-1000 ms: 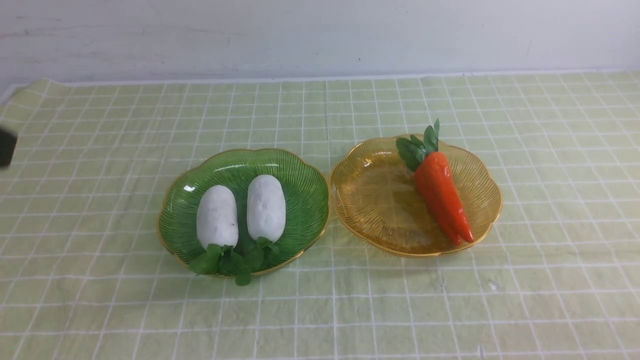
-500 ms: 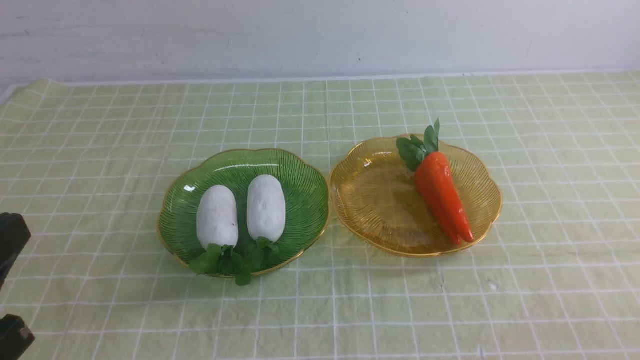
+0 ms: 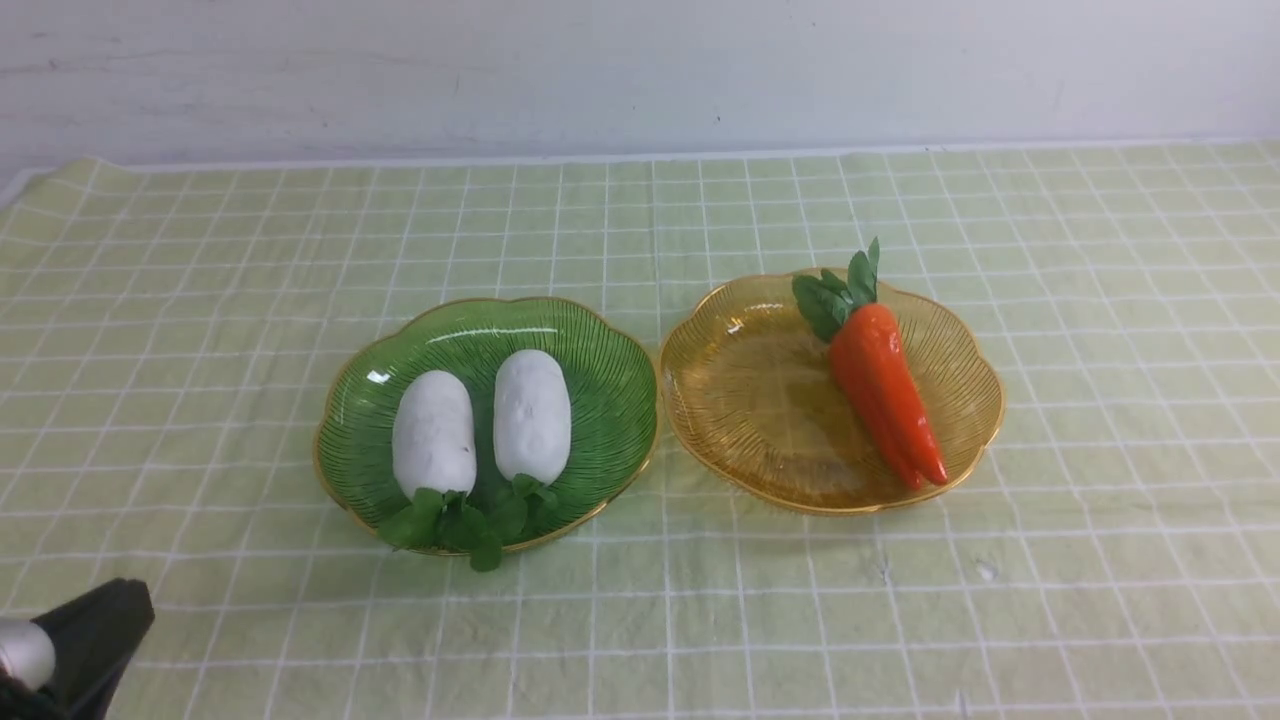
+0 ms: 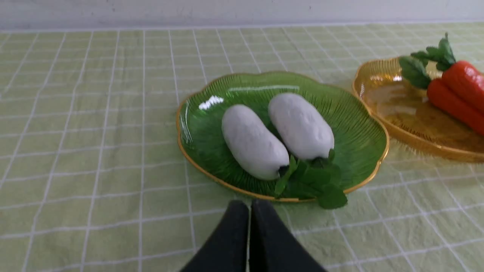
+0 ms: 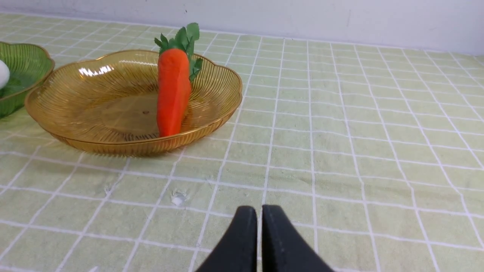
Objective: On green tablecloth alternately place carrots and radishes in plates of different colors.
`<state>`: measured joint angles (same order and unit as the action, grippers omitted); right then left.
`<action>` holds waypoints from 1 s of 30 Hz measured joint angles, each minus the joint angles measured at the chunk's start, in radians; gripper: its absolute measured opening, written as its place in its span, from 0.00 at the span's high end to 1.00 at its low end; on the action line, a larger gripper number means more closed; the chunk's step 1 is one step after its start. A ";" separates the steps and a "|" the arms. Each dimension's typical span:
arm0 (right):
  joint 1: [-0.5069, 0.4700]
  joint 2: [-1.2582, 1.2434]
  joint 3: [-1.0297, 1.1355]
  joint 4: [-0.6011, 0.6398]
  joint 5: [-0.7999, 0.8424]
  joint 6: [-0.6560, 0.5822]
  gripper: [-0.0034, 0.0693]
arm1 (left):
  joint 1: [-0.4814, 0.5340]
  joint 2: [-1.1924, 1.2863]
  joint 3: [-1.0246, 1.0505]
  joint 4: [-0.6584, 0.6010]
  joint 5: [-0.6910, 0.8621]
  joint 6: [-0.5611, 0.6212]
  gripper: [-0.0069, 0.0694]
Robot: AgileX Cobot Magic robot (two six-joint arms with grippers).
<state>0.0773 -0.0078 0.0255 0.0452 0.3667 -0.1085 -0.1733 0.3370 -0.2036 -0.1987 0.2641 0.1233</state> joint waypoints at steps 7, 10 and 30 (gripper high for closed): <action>0.000 0.000 0.000 0.000 0.000 0.000 0.93 | 0.000 -0.159 0.136 0.060 0.002 -0.009 0.92; 0.000 0.000 0.000 0.000 0.000 0.000 0.93 | 0.012 -0.257 0.214 0.125 0.016 -0.038 0.92; 0.000 0.000 0.000 0.000 0.000 -0.002 0.93 | 0.109 -0.347 0.232 0.179 0.113 -0.104 0.92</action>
<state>0.0773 -0.0078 0.0255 0.0452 0.3671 -0.1106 -0.0643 -0.0101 0.0288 -0.0197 0.3768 0.0194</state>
